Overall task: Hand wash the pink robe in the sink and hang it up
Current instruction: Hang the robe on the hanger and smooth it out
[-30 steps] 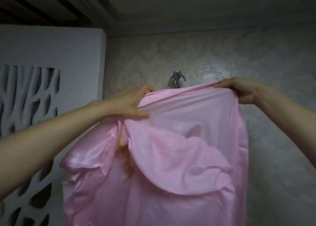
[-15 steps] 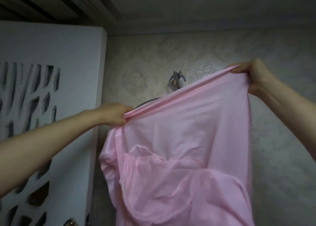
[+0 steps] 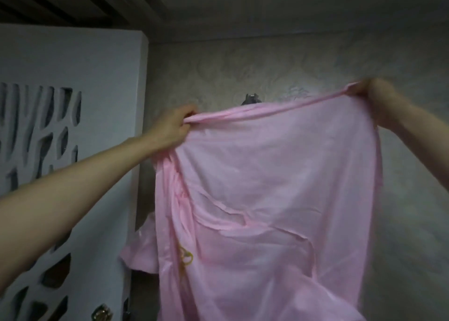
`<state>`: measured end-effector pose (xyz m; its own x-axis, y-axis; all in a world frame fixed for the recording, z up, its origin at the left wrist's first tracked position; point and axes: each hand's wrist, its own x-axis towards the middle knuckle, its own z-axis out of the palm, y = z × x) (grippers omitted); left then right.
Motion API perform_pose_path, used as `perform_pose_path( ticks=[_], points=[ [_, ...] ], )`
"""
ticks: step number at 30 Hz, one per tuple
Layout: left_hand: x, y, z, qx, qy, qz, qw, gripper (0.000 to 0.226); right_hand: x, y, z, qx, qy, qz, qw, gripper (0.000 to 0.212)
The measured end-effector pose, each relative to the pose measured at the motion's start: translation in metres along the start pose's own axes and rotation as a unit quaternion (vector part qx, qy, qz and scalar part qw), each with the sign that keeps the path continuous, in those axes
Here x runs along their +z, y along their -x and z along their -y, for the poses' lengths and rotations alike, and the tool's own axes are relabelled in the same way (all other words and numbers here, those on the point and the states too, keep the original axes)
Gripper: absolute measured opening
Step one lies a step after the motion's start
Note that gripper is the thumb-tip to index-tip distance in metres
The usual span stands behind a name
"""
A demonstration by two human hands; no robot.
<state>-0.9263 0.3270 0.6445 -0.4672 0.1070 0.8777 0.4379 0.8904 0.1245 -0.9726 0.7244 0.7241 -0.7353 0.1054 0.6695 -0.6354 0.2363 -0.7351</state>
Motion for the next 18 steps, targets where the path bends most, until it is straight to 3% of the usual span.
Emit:
perform_pose_path(
  ticks=[1,2,4,6,7,9,11,13,15,16,18],
  points=[
    [0.003,-0.003,-0.002,0.039,-0.019,-0.018,0.999,0.021,0.007,0.016,0.007,-0.015,0.067,0.075,0.995,0.034],
    [0.005,-0.008,-0.01,0.062,-0.017,-0.031,0.997,0.028,0.019,0.032,0.014,-0.024,0.124,0.181,0.975,0.043],
    [0.011,-0.022,-0.036,0.105,0.007,-0.04,0.994,0.036,0.054,0.065,0.024,-0.003,0.154,0.376,0.914,0.083],
    [0.021,-0.034,-0.073,0.182,0.033,-0.041,0.982,0.041,0.102,0.09,0.022,-0.043,0.177,0.418,0.89,0.1],
    [0.023,-0.037,-0.091,0.215,0.043,-0.033,0.975,0.04,0.125,0.1,0.016,-0.08,0.194,0.383,0.9,0.093],
    [0.021,-0.043,-0.111,0.246,0.048,-0.022,0.968,0.03,0.154,0.102,0.008,-0.127,0.166,0.244,0.947,0.047],
    [0.018,-0.039,-0.105,0.231,0.096,-0.007,0.968,0.037,0.153,0.086,0.006,-0.079,0.054,0.111,0.989,0.009],
    [0.027,-0.005,-0.09,0.19,0.137,-0.04,0.971,0.064,0.14,0.069,0.011,-0.022,-0.067,0.028,0.997,0.012],
    [0.061,0.059,-0.08,0.098,0.169,-0.097,0.976,0.072,0.128,0.057,0.018,0.004,-0.116,-0.015,0.993,0.017],
    [0.082,0.099,-0.076,0.011,0.195,-0.072,0.978,0.072,0.125,0.053,0.023,0.009,-0.123,-0.026,0.992,0.018],
    [0.12,0.162,-0.067,-0.126,0.214,0.112,0.962,0.065,0.127,0.046,0.033,0.011,-0.147,-0.032,0.989,0.014]
  ],
)
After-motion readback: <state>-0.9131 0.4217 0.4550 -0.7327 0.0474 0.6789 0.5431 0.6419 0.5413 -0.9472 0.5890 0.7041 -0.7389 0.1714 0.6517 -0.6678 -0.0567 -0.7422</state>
